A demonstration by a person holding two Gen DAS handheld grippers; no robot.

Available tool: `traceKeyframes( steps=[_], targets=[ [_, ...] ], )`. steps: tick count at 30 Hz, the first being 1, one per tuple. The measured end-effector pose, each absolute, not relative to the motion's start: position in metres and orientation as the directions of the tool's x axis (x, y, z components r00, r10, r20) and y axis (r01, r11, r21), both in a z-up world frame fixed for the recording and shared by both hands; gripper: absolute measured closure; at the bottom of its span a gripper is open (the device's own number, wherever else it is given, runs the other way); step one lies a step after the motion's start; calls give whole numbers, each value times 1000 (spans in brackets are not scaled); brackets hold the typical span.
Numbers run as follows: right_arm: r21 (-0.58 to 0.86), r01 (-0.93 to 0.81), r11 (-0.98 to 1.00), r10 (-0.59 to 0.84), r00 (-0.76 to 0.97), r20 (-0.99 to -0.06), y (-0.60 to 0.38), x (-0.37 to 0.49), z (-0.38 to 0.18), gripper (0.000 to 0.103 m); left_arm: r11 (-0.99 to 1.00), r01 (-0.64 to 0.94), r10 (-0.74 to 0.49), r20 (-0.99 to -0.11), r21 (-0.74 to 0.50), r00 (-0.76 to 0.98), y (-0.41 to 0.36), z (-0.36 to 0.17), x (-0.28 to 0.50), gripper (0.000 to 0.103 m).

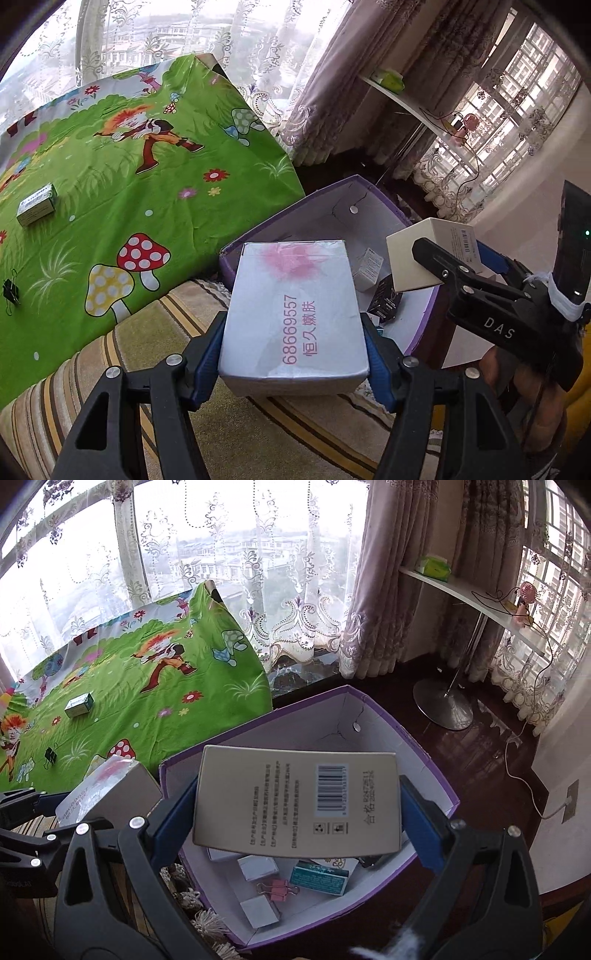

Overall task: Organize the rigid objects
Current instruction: 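Open both tools to release the two boxes inside, then move both open tools back over the table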

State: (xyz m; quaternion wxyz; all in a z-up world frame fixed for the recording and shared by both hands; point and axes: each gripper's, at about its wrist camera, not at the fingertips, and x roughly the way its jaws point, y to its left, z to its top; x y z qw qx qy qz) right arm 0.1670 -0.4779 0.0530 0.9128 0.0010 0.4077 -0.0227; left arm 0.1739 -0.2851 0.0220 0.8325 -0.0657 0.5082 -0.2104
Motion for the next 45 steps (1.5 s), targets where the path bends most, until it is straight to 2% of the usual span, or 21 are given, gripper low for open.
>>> traceKeyframes(
  steps=[6, 10, 16, 23, 26, 31, 36, 45],
  targets=[
    [-22, 46, 999, -47, 662, -748, -478, 168, 52, 3, 886, 355, -432, -811, -300, 393, -298, 25, 169, 27],
    [-33, 43, 999, -54, 695, -717, -475, 163, 63, 3, 889, 394, -412, -782, -234, 467, -300, 40, 157, 27],
    [-83, 90, 992, -123, 768, -628, -470, 153, 93, 1, 929, 369, -288, -655, -15, 699, -297, 81, 129, 17],
    [-136, 104, 985, -164, 803, -573, -460, 148, 110, 1, 889, 457, -394, -511, -2, 764, -288, 107, 109, 17],
    [-171, 96, 981, -176, 815, -552, -456, 146, 111, 1, 897, 439, -361, -488, 51, 794, -289, 103, 107, 17],
    [-107, 68, 992, -117, 819, -561, -460, 144, 111, 1, 901, 431, -343, -530, 48, 776, -284, 100, 113, 17],
    [-108, 4, 994, -65, 819, -571, -447, 142, 108, 1, 903, 427, -374, -575, -47, 727, -269, 93, 119, 17],
    [-68, -57, 996, 4, 794, -608, -428, 148, 102, 1, 940, 335, -292, -677, -72, 675, -230, 72, 142, 17]
  ],
)
